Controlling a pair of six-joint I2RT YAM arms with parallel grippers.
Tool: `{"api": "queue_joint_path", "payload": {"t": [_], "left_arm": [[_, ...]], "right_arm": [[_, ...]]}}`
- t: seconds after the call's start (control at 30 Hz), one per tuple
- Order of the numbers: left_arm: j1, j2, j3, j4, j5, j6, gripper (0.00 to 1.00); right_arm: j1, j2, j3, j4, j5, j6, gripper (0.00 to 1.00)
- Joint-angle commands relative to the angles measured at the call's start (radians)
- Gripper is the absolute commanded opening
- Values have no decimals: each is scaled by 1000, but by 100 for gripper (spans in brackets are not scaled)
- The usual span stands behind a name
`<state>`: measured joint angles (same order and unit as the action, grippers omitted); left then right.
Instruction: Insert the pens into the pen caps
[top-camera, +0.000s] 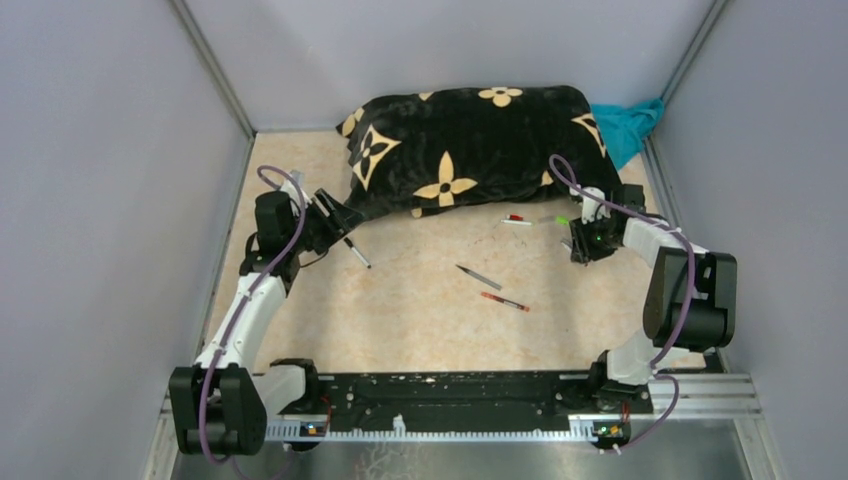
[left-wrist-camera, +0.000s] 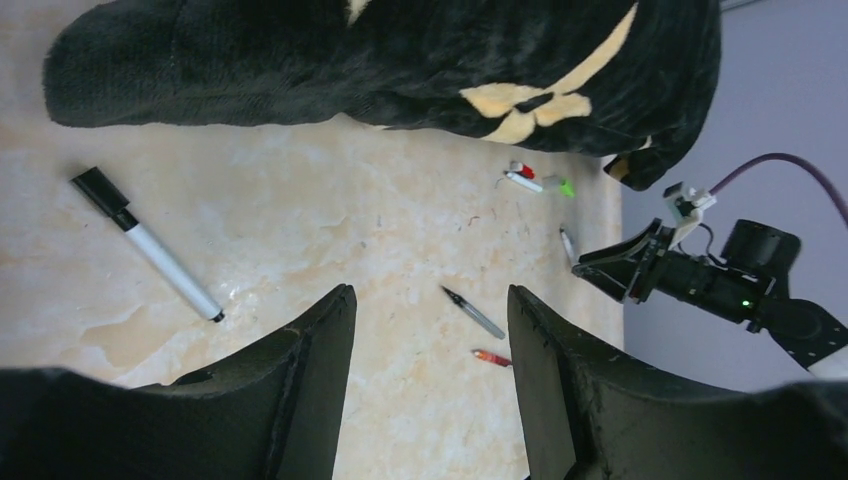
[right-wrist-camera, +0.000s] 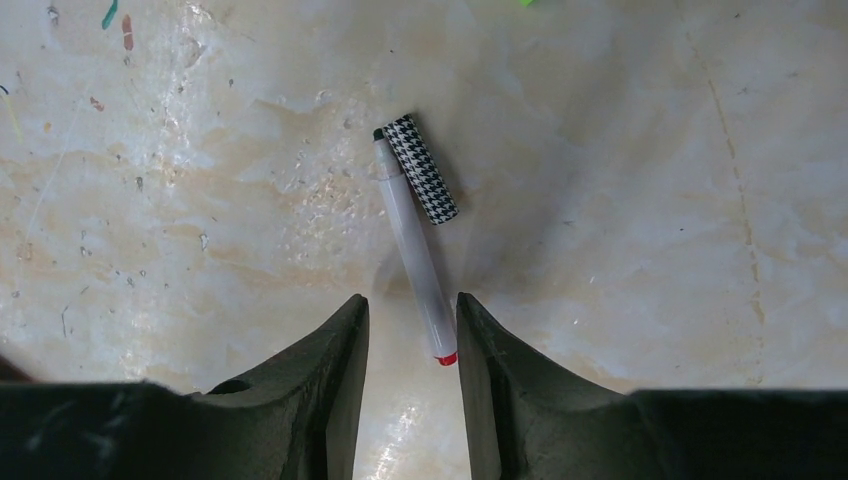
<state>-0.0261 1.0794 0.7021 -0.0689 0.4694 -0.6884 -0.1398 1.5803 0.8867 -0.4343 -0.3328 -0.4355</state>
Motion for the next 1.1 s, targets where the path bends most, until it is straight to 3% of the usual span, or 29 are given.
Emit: {"api": "queue_joint_path", "payload": {"t": [0.0,0.3,0.4,0.63,0.8,1.07], "left_arm": [[6,-44,-17,109,28,-55,63],[9,-140,-132,326,-42,-229,62],[12,-155,-180,382,-51,-284,69],[13,-108,-200,459,69,-303,73],[12,-51,-215,548,169,-353,69],[2,-50,-218,601,190,-359,67]], "right_arm": [[-9,13,39,31,14,-30,35],[-7,15,5,34,15,-62,23],[-7,10,-7,30,13,-75,20],[-7,2,-27,22,7,-101,17],[-7,2,-34,12,-11,-114,6],[-7,-57,-71,-59,-108,-186,1]]}}
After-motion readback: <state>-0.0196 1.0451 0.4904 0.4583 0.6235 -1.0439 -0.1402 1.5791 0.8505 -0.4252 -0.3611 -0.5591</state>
